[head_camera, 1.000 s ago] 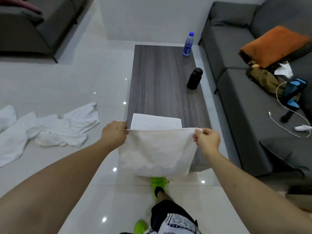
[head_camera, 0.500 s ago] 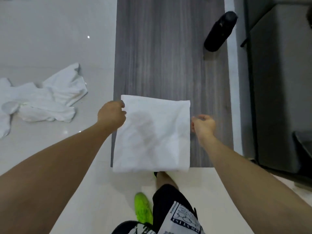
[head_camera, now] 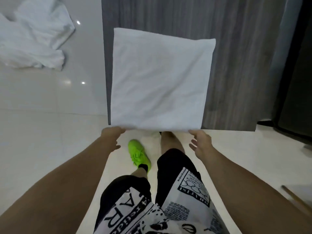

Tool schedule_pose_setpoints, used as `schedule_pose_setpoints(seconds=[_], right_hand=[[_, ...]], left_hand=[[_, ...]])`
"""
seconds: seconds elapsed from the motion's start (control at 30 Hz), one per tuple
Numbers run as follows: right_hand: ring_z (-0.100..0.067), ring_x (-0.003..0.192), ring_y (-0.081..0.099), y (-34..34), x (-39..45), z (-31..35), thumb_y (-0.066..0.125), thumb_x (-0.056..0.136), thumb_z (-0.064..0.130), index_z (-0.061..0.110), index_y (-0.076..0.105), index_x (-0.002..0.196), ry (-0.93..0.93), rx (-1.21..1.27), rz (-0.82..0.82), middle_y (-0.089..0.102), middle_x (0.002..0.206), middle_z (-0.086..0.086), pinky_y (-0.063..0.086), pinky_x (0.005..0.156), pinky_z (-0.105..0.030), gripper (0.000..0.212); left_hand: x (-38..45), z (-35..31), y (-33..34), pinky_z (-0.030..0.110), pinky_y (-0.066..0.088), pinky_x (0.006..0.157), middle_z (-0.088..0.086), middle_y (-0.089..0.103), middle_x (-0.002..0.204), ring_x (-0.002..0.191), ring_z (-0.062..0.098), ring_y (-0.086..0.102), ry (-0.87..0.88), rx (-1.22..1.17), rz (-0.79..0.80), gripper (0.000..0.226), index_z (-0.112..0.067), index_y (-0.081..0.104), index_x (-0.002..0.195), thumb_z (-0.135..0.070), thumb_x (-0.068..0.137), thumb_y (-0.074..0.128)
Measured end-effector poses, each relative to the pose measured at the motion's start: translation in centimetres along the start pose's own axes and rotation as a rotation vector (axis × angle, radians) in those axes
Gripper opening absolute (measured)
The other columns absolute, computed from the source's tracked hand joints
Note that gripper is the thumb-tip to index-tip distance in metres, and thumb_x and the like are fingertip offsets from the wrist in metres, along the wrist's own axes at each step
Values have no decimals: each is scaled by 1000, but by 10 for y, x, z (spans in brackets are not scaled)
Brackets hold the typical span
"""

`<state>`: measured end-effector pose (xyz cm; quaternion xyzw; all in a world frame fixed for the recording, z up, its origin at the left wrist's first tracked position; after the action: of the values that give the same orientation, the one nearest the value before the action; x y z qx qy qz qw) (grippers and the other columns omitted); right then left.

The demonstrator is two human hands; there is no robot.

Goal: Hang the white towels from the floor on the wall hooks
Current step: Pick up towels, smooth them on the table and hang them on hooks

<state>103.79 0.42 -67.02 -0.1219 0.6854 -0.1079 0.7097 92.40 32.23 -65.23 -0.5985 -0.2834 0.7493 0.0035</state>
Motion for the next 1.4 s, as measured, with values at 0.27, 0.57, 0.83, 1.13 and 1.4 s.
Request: schedule_pose_setpoints(seconds=[0.27, 0.57, 0.83, 1.13, 1.4], right_hand=[[-24, 109, 65, 11, 3, -11, 68, 85, 2, 10, 64, 118, -10, 334, 195, 68, 119, -8, 52, 97, -41, 34], [-25, 92, 68, 4, -89, -15, 82, 77, 8, 10, 64, 102, -271, 459, 34, 70, 106, -9, 58, 65, -31, 31], [-19, 69, 64, -10, -246, 34, 71, 88, 12, 11, 71, 105, -842, 417, -65, 68, 100, -9, 55, 54, -27, 17], [-20, 103, 62, 14, -474, 159, 67, 81, 1, 11, 66, 121, -1487, -173, -68, 66, 114, -6, 51, 88, -28, 42], [-30, 87, 64, 91, -623, 237, 62, 88, 41, 17, 73, 85, -1973, -690, -289, 70, 85, -8, 37, 66, -28, 26]], left_hand=[[18, 15, 26, 46, 41, 96, 6, 58, 110, 123, 27, 51, -185, -795, 302, 5, -11, 58, 91, -11, 96, 57], [-52, 3, -13, 42, 54, 76, 8, 68, 116, 98, 26, 67, 85, -750, 346, 24, -13, 59, 117, -13, 94, 60], [-177, -34, -123, 35, 61, 62, 14, 58, 121, 81, 28, 66, 688, -784, 113, 71, -31, 47, 139, -1, 80, 70], [-390, -111, -278, 24, 50, 69, 1, 61, 110, 94, 20, 59, 1291, -463, -305, 44, -24, 68, 102, 0, 66, 73], [-461, -112, -421, 29, 38, 67, 4, 67, 87, 87, 27, 58, 1352, -57, -1034, 18, -26, 67, 88, -43, 84, 66]])
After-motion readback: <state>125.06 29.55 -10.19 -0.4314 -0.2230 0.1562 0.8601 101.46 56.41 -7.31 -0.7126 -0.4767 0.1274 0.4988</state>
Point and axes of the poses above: each hand's wrist, its own x-axis towards the middle knuckle, its own y-axis out of the palm, z = x × y, the point moved 4 cm from there along x, towards the middle knuckle
